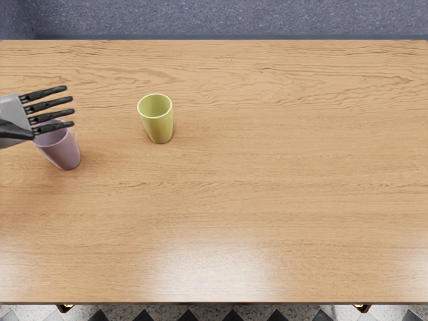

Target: Pick up cup and place in cup with left hand

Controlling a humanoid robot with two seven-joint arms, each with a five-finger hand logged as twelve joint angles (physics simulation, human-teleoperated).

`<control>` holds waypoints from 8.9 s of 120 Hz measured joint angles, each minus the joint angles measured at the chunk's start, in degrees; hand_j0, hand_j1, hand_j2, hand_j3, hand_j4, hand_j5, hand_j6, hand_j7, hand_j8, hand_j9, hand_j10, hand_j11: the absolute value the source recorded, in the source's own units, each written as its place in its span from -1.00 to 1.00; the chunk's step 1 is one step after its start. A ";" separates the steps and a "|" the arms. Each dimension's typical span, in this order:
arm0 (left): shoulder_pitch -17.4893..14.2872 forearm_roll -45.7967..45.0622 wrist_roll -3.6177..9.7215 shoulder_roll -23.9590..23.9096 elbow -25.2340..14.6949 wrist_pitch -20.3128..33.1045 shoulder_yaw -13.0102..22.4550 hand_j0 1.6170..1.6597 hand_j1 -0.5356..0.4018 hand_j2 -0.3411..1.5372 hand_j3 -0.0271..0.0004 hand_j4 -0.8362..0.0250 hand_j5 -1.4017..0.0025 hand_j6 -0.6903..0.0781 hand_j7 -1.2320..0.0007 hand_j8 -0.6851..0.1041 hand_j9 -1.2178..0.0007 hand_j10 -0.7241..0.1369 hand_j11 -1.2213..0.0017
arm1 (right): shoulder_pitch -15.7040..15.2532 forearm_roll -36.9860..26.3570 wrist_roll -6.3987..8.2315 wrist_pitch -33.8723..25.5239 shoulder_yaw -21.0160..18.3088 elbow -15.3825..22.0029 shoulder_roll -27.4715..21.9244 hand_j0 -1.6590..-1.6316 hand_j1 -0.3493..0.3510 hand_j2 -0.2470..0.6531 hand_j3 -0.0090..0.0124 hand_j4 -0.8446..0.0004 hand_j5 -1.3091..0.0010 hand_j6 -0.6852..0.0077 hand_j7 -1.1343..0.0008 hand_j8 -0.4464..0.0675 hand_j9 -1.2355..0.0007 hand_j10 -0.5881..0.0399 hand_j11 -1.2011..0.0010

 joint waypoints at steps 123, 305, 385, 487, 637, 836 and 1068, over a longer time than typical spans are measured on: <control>-32.23 78.13 23.11 -30.02 -19.61 7.08 2.36 0.92 0.89 -0.64 0.97 0.94 1.00 0.79 1.00 0.73 1.00 0.68 1.00 | 0.00 0.00 -0.17 -0.03 -0.08 -0.51 0.00 -0.93 -0.91 -0.46 -0.16 0.93 0.94 0.90 0.94 0.63 0.94 0.78 0.94; -31.68 91.17 23.22 -53.70 22.45 27.73 17.69 0.92 0.89 -0.64 0.97 0.94 1.00 0.79 1.00 0.73 1.00 0.68 1.00 | 0.00 0.00 -0.17 -0.02 -0.08 -0.51 0.00 -0.93 -0.90 -0.46 -0.16 0.93 0.94 0.90 0.94 0.63 0.94 0.79 0.94; -32.05 90.99 23.22 -56.24 22.95 27.09 20.00 0.92 0.52 -0.60 0.97 0.60 0.73 0.41 0.69 0.36 0.69 0.34 0.69 | 0.00 0.00 -0.17 -0.05 -0.08 -0.51 0.00 -0.93 -0.90 -0.46 -0.16 0.93 0.94 0.90 0.94 0.63 0.94 0.79 0.94; -34.06 88.39 23.23 -56.16 23.74 21.10 20.04 0.83 -0.19 -0.48 0.97 0.04 0.29 -0.09 0.19 0.04 0.16 -0.19 0.16 | 0.00 0.00 -0.17 -0.01 -0.08 -0.51 0.00 -0.93 -0.91 -0.46 -0.16 0.93 0.94 0.90 0.94 0.63 0.94 0.78 0.94; -37.48 71.25 23.21 -37.61 7.41 7.05 19.10 0.76 -0.12 -0.52 0.97 -0.12 0.11 -0.05 -0.01 0.07 -0.01 -0.20 -0.03 | 0.00 0.00 -0.17 -0.02 -0.07 -0.51 0.00 -0.93 -0.90 -0.46 -0.16 0.93 0.94 0.90 0.94 0.63 0.94 0.79 0.94; -42.16 70.74 23.21 -15.69 2.98 2.62 19.05 0.65 -0.10 -0.51 0.97 -0.18 0.10 -0.13 -0.04 0.03 -0.07 -0.24 -0.09 | 0.00 0.00 -0.12 -0.04 -0.07 -0.50 0.00 -0.93 -0.91 -0.46 -0.16 0.93 0.94 0.90 0.94 0.63 0.94 0.78 0.94; -36.07 70.58 23.21 -16.83 3.73 10.75 19.25 0.92 0.39 -0.54 0.97 0.45 0.63 0.33 0.58 0.36 0.57 0.26 0.57 | 0.00 0.00 -0.10 -0.04 -0.07 -0.50 0.00 -0.93 -0.91 -0.46 -0.16 0.93 0.94 0.90 0.94 0.63 0.94 0.79 0.94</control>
